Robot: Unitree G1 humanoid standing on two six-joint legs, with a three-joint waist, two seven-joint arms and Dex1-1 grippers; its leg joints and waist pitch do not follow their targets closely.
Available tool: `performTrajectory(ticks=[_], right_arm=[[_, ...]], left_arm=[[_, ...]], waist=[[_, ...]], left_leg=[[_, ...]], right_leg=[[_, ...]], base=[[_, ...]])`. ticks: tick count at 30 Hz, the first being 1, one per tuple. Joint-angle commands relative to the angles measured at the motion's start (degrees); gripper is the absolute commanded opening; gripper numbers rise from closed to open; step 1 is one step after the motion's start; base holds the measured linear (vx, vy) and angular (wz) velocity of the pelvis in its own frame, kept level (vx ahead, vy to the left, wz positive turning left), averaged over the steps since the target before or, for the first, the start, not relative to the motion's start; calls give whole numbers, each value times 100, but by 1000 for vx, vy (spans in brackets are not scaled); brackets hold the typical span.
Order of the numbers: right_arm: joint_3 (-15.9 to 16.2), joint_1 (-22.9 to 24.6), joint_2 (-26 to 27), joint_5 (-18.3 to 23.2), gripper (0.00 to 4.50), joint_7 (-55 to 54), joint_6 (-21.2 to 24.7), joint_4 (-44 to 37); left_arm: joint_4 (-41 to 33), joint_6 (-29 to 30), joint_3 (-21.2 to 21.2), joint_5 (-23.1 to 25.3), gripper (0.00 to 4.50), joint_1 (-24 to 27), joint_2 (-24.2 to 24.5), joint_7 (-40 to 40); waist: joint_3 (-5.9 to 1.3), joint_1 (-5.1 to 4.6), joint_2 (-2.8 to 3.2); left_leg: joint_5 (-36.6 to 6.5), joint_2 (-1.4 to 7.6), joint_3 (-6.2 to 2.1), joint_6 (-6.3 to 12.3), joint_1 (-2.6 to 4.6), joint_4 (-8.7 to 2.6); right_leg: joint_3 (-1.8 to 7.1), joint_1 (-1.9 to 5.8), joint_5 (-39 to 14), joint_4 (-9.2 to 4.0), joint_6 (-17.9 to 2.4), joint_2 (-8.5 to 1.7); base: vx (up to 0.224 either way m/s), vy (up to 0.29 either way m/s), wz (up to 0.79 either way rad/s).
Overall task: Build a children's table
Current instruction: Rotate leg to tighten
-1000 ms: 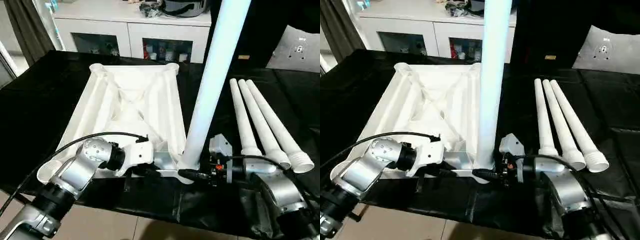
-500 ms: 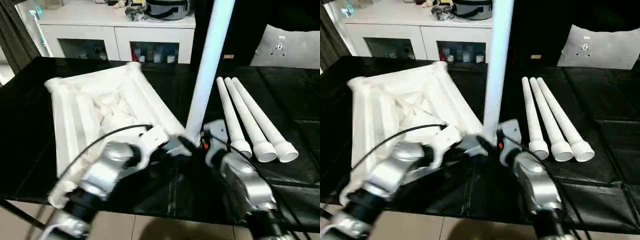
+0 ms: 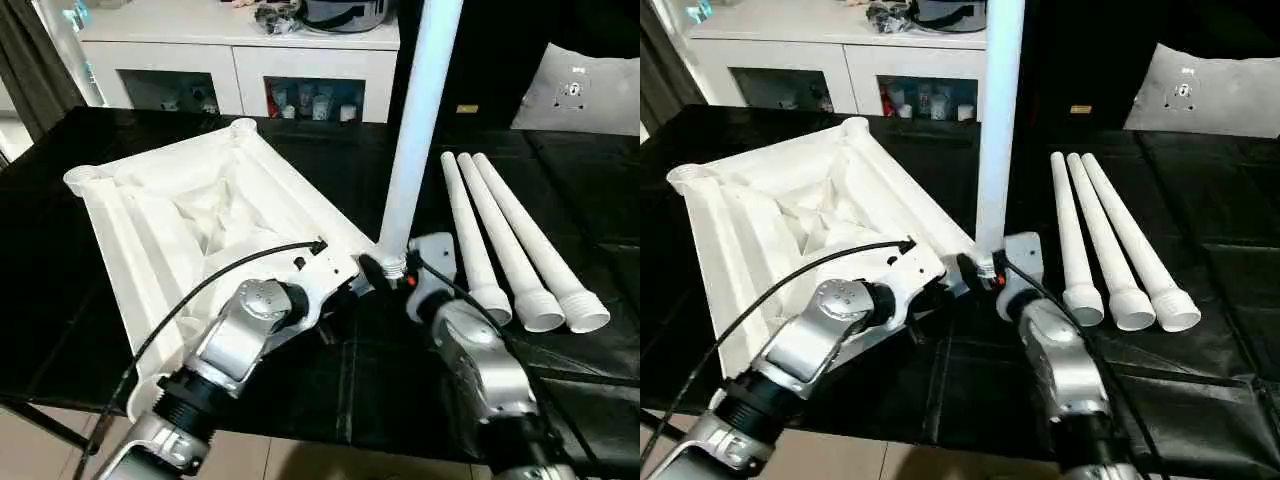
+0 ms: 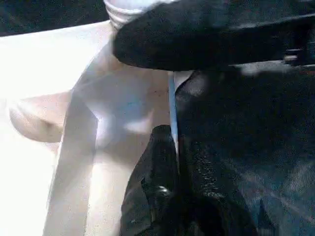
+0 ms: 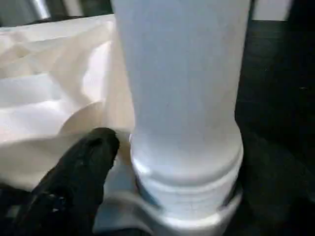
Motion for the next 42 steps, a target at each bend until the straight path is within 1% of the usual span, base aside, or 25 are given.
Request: performTrajectory(ticks=[1,3,4,6,8,9,10,11,12,13,15,17,19,22,24,25,26,27,28,31,33,34,35,36,42], right_arm=[[339,139,-103,161,437,600,-44,-171],[321,222,-381,243,444,977,-82,-311],[318,245,-503,245,444,1119,-109,-345],[387,292,-877,157,444,1522,-309,-365],[388,313,-1160,219,444,1927,-373,-391],[378,311,-1227,260,444,2042,-378,-399],[367,298,-1316,319,444,2201,-362,-418],[360,274,-1403,378,444,2364,-343,-431],[375,246,-1505,436,444,2554,-315,-444],[406,218,-1601,463,444,2725,-327,-442],[447,174,-1690,506,444,2915,-322,-427],[545,91,-1795,566,444,3194,-255,-394],[643,23,-1856,580,444,3386,-159,-355],[808,-81,-1861,546,444,3661,-172,-222],[854,-117,-1836,633,417,3821,-87,-223],[856,-121,-1831,656,417,3848,-65,-229],[857,-125,-1833,675,406,3875,-57,-233],[860,-129,-1843,697,385,3912,-37,-235],[860,-129,-1843,697,375,3912,-37,-235],[876,-163,-1864,725,364,3996,-32,-188],[891,-189,-1879,723,331,4038,-56,-149],[891,-189,-1879,723,327,4038,-56,-149],[897,-218,-1896,729,323,4092,-60,-109],[899,-222,-1898,732,299,4100,-58,-106],[951,-257,-1936,779,277,4331,50,-106]], left_arm=[[-13,-406,-94,37,0,-147,126,-218],[-21,-613,-177,-7,0,-78,317,-495],[-13,-698,-207,-31,0,-50,397,-592],[-1,-877,-252,-88,0,20,598,-852],[27,-1075,-273,-155,0,80,778,-1131],[50,-1142,-276,-167,0,90,827,-1205],[74,-1396,-305,-215,0,123,918,-1404],[74,-1489,-333,-258,0,165,1023,-1603],[94,-1712,-382,-283,0,201,1149,-1823],[120,-1924,-433,-323,0,231,1271,-2045],[149,-2073,-485,-348,0,251,1405,-2251],[178,-2263,-528,-383,0,252,1548,-2471],[194,-2400,-559,-374,0,239,1637,-2585],[276,-2601,-606,-317,0,211,1715,-2698],[299,-2642,-598,-321,0,203,1723,-2732],[300,-2642,-593,-327,0,203,1721,-2736],[293,-2636,-593,-331,0,202,1714,-2738],[301,-2663,-594,-340,0,201,1713,-2755],[301,-2663,-594,-340,0,201,1713,-2755],[311,-2716,-597,-366,0,200,1718,-2807],[321,-2750,-602,-376,0,200,1725,-2835],[321,-2750,-602,-376,0,200,1725,-2835],[345,-2794,-608,-380,0,196,1727,-2862],[348,-2800,-609,-380,0,196,1728,-2865],[434,-2906,-606,-368,0,226,1756,-2926]], waist=[[-347,26,18],[-356,32,25],[-357,41,15],[-365,34,38],[-376,42,5],[-373,50,15],[-374,52,18],[-373,62,-9],[-373,79,7],[-372,82,-12],[-364,116,10],[-356,153,-16],[-355,165,-2],[-365,171,-4],[-369,175,-6],[-370,177,-3],[-372,172,-102],[-375,198,-62],[-374,199,-51],[-374,192,-57],[-379,199,-58],[-379,199,-58],[-388,195,-92],[-386,205,-75],[-385,227,-94]], left_leg=[[-1089,247,-55,434,-31,-397],[-1082,256,-57,441,-27,-393],[-1069,257,-65,443,-28,-394],[-1035,260,-57,461,-32,-384],[-978,251,-46,520,-43,-363],[-957,256,-49,529,-45,-368],[-952,259,-47,547,-39,-367],[-915,258,-43,596,-41,-364],[-909,262,-47,615,-34,-364],[-902,273,-47,606,-34,-368],[-936,287,-41,588,-8,-376],[-1017,290,-32,565,9,-382],[-1016,294,-37,526,6,-388],[-988,293,-37,471,1,-382],[-963,290,-30,464,1,-373],[-939,296,-34,465,2,-377],[-886,297,-16,483,-7,-373],[-825,297,-24,488,-3,-372],[-813,298,-23,490,-3,-369],[-837,290,-20,481,-5,-367],[-781,287,-17,479,-8,-360],[-781,287,-17,479,-8,-360],[-726,291,-15,492,-11,-359],[-714,288,-16,506,-8,-356],[-707,288,-6,516,-10,-350]], right_leg=[[251,357,-1643,-478,-1078,-445],[257,349,-1599,-469,-1083,-449],[254,363,-1589,-470,-1077,-448],[254,360,-1469,-443,-1146,-445],[256,375,-1355,-437,-1200,-452],[256,373,-1345,-426,-1215,-456],[254,367,-1342,-431,-1222,-452],[255,369,-1334,-430,-1234,-455],[252,362,-1366,-432,-1239,-457],[255,362,-1364,-423,-1230,-457],[257,337,-1423,-421,-1247,-452],[259,326,-1533,-424,-1239,-449],[260,326,-1531,-409,-1242,-450],[264,335,-1481,-392,-1251,-460],[268,341,-1466,-391,-1248,-466],[269,340,-1439,-385,-1251,-465],[271,343,-1395,-389,-1252,-459],[271,343,-1405,-368,-1257,-473],[269,338,-1424,-372,-1249,-475],[266,337,-1509,-383,-1213,-467],[268,339,-1499,-381,-1201,-469],[268,339,-1499,-381,-1201,-469],[267,343,-1446,-373,-1199,-466],[264,338,-1449,-369,-1203,-466],[266,335,-1569,-376,-1155,-470]], base=[[0,0,0],[0,0,0],[0,0,0],[0,0,0],[0,0,0],[0,0,0],[0,0,0],[0,0,0],[0,0,0],[0,0,0],[0,0,0],[0,0,0],[0,0,0],[0,0,0],[0,0,0],[0,0,0],[0,0,0],[0,0,0],[0,0,0],[0,0,0],[0,0,0],[0,0,0],[0,0,0],[0,0,0],[0,0,0]])
